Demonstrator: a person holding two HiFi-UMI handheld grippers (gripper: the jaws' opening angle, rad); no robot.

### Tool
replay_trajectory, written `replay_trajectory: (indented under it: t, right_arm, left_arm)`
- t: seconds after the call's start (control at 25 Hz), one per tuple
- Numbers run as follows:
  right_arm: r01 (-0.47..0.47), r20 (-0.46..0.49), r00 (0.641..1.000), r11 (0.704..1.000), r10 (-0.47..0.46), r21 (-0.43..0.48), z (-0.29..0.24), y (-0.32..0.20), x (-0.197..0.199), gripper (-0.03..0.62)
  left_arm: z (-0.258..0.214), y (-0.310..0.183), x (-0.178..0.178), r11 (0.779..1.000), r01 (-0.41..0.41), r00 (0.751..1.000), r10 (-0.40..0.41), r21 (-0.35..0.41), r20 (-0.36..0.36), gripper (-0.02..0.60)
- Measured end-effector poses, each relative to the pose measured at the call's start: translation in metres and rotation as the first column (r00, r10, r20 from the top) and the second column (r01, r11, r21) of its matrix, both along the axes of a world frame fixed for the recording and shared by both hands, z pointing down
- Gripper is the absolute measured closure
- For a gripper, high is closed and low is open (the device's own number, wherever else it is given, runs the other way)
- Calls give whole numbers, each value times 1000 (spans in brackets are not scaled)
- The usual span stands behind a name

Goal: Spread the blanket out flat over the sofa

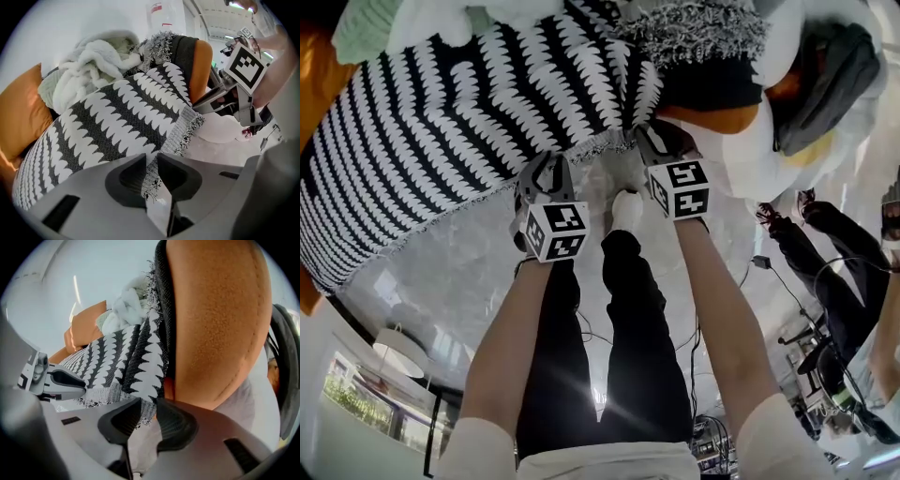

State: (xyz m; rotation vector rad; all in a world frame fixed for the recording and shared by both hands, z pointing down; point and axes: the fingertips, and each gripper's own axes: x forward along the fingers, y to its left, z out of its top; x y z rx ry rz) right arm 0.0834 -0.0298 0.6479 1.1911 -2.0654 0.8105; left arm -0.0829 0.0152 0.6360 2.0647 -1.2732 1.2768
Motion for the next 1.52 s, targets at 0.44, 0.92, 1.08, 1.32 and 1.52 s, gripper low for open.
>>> replay_trajectory:
  t: [0.44, 0.92, 1.08, 1.32, 1.52]
  right_arm:
    - [-7, -12, 1000, 1000, 7, 1, -4, 1, -4, 549]
    - [22, -14, 1000, 1000, -22, 6, -26, 12, -9, 565]
    - [36, -3, 999, 999, -36, 9, -35, 13, 4, 565]
    - [13, -28, 1000, 999, -14, -33, -4, 20, 41, 565]
    - [-9, -42, 999, 997, 6, -75, -4, 37, 59, 565]
  left_arm:
    - [-2, 1, -10, 1000, -21, 1000, 20, 23, 19, 511]
    - [-20, 15, -27, 999, 53, 998, -53, -11, -45, 554]
    - [-32, 23, -25, 998, 65, 997, -65, -10, -35, 554]
    - [-2, 32, -3, 998, 25, 998, -29, -66, -57, 554]
    - [-9, 46, -4, 997, 4, 999, -7, -76, -49, 555]
